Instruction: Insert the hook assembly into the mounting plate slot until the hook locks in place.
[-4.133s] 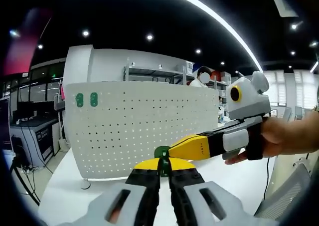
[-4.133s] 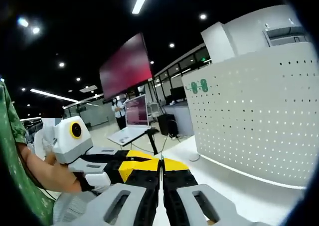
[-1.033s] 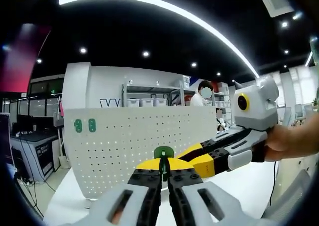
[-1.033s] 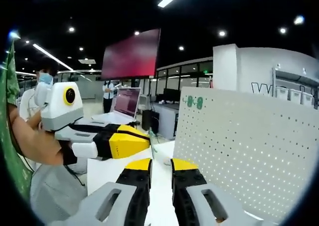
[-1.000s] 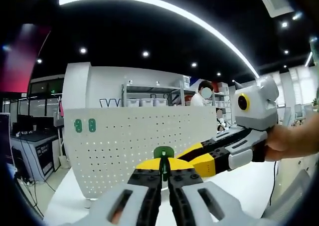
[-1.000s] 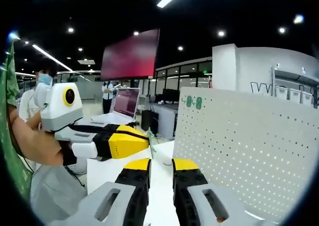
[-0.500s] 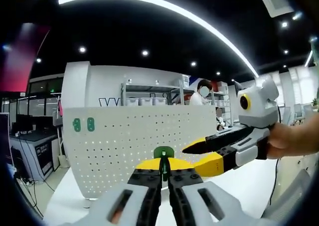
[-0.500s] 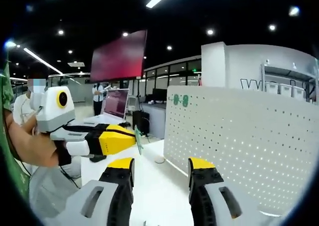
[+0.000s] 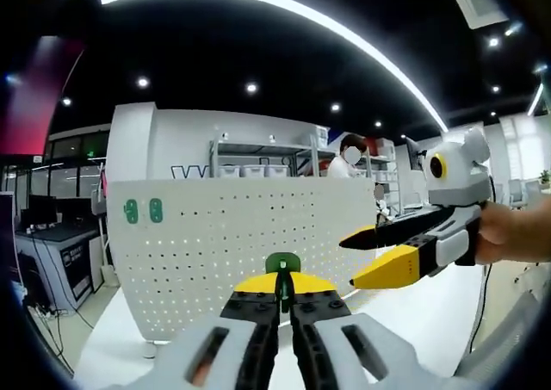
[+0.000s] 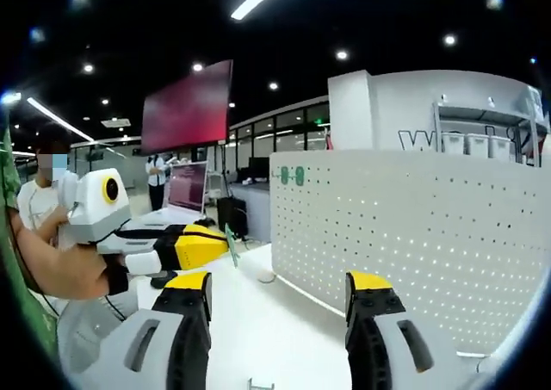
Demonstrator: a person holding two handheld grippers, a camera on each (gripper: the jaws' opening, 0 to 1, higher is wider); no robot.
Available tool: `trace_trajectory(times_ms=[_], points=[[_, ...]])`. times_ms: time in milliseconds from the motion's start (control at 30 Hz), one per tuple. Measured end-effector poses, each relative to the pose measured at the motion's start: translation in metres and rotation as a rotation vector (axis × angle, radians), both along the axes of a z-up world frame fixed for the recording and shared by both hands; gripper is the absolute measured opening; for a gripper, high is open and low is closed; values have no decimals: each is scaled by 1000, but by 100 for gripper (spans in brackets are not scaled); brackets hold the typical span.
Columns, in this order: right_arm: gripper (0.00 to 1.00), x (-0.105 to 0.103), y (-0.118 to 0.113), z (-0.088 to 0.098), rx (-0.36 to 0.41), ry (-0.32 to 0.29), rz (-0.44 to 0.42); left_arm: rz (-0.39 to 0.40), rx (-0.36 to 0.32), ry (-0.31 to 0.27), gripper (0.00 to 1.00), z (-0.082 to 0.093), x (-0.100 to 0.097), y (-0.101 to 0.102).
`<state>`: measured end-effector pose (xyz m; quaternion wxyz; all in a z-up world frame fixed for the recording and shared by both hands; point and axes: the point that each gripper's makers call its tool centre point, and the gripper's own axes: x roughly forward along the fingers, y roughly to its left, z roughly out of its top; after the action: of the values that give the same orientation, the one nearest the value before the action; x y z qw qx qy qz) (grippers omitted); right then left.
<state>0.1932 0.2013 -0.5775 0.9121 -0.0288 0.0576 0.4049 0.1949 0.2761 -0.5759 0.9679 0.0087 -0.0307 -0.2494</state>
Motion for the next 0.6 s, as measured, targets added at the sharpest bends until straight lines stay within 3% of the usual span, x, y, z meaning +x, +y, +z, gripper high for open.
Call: trace_trajectory(times_ms=[300, 600], points=[[64, -1, -22, 11, -3, 10, 1, 59, 10, -19, 3, 13, 36, 20], [64, 3, -47, 24, 0, 15, -15, 154, -23, -80, 3, 50, 85, 46]])
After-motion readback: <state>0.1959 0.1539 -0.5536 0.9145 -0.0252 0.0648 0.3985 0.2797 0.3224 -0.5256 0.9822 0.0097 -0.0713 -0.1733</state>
